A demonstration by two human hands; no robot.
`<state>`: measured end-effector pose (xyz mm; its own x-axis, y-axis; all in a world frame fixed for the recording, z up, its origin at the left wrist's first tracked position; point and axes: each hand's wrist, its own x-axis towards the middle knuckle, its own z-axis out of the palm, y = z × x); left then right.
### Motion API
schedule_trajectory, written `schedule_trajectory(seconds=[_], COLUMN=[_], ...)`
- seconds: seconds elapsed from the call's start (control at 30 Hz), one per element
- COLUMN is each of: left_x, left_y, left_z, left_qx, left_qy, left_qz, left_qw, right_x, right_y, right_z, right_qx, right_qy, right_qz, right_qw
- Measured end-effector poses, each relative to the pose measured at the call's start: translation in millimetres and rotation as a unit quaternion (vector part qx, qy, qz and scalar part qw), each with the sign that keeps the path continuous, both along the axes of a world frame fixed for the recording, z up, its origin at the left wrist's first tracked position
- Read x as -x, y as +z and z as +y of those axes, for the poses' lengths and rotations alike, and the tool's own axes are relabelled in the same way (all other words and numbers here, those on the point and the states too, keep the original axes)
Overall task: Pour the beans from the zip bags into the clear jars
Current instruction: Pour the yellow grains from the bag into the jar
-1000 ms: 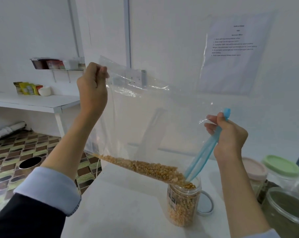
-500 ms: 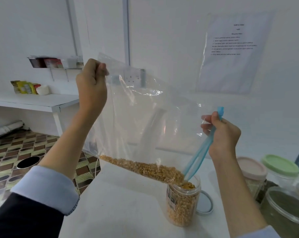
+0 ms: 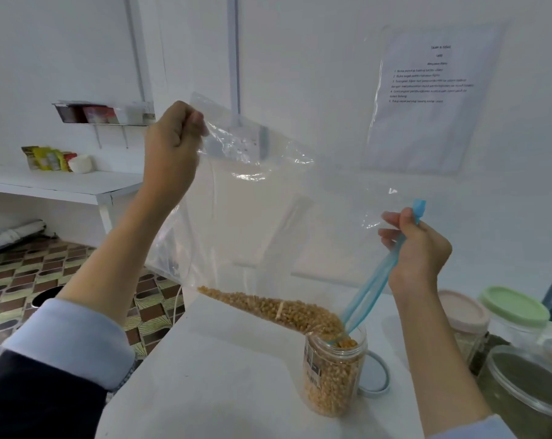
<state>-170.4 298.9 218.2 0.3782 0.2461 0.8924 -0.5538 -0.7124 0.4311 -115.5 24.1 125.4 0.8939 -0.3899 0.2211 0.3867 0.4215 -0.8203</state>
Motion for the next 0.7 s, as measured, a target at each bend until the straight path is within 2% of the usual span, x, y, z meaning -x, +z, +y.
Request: schedule_trajectory(seconds=[0.33,0.7], left_x=[10,9], left_y=[6,10], left_z=[-4,-5], left_qx=[0.009,0.033], left_qy=[-0.046,-0.044], left_qz=[0.072,0.049], left_qw=[0.996,0.997], right_x=[-2,1], right_y=[-5,-3], right_z=[-1,-3], right_qx=[-0.006,0.004], right_qy=[0.013,0.012], right_qz=[0.018,0.03], right_qw=[1.0,0.999])
